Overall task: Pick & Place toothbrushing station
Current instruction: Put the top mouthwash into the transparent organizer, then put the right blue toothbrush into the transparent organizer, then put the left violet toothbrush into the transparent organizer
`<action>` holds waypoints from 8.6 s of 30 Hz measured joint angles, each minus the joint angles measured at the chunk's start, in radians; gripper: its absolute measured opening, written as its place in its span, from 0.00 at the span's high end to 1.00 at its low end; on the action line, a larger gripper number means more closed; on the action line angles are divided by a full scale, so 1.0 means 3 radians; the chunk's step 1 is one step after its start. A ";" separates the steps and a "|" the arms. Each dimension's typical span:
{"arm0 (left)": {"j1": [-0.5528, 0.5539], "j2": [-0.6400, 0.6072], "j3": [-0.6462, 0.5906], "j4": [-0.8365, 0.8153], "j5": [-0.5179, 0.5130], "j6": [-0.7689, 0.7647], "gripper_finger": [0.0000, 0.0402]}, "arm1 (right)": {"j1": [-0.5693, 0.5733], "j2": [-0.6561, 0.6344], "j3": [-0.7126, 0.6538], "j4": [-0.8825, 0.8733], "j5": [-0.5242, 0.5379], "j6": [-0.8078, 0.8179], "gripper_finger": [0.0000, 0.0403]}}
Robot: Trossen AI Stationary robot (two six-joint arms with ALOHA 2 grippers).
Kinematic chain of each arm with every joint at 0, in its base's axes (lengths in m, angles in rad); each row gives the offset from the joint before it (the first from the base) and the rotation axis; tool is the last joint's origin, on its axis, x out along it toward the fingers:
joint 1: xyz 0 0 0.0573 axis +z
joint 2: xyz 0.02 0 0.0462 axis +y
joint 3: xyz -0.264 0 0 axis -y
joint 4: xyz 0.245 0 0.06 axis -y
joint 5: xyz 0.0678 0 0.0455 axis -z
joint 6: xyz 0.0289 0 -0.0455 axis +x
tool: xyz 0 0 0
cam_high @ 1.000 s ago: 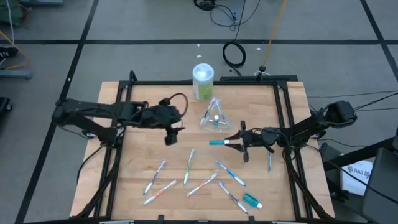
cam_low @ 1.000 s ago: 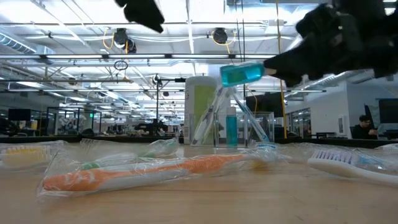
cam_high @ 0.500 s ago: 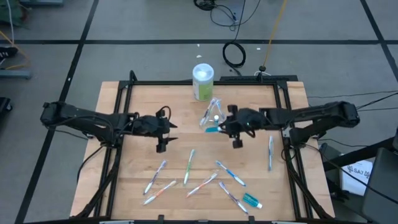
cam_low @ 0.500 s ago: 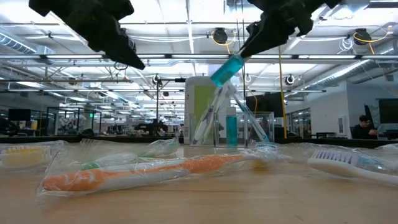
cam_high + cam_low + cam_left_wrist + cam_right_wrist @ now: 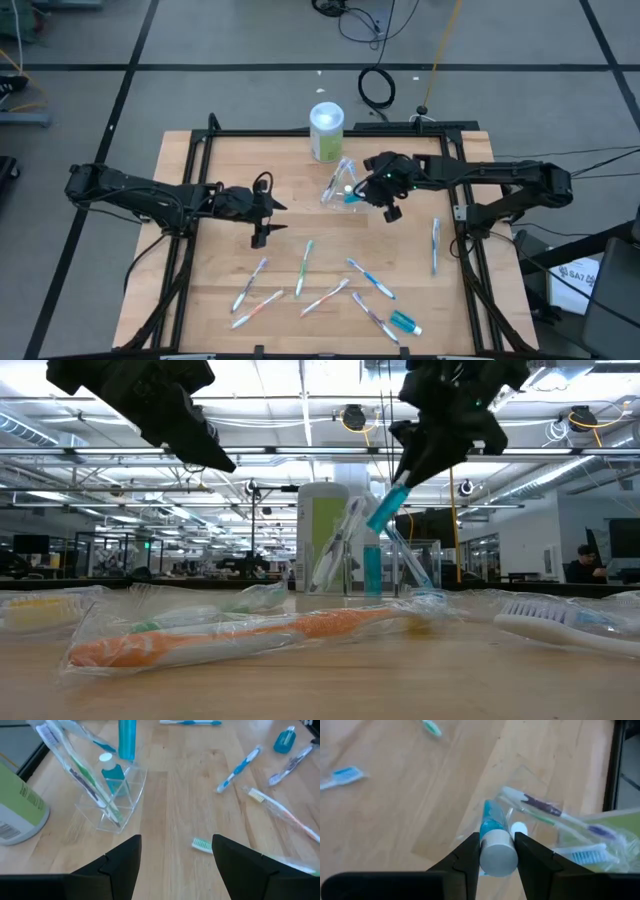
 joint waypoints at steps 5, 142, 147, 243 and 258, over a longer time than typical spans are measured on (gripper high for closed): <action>0.0000 0.0000 0.0001 0.0062 0.0001 -0.0012 0.38 | -0.0084 0.0186 0.0000 0.0027 0.0005 -0.0110 0.75; -0.0060 0.0029 -0.0001 0.0173 0.0006 -0.0368 0.38 | 0.1535 -0.0534 -0.1879 -0.0881 0.0725 0.6741 0.96; -0.0060 0.0029 -0.0001 0.0171 0.0006 -0.0369 0.38 | 0.1532 -0.0544 -0.1851 -0.0629 0.0873 0.6543 0.94; -0.0300 0.0029 -0.0001 0.0237 -0.0001 -0.1177 0.38 | 0.0299 -0.0798 -0.2257 0.4209 0.0980 0.1988 0.56; -0.0977 0.0595 0.0006 -0.0314 0.0003 -0.2570 0.38 | 0.0291 -0.0796 -0.2257 0.4417 0.0271 0.1750 0.57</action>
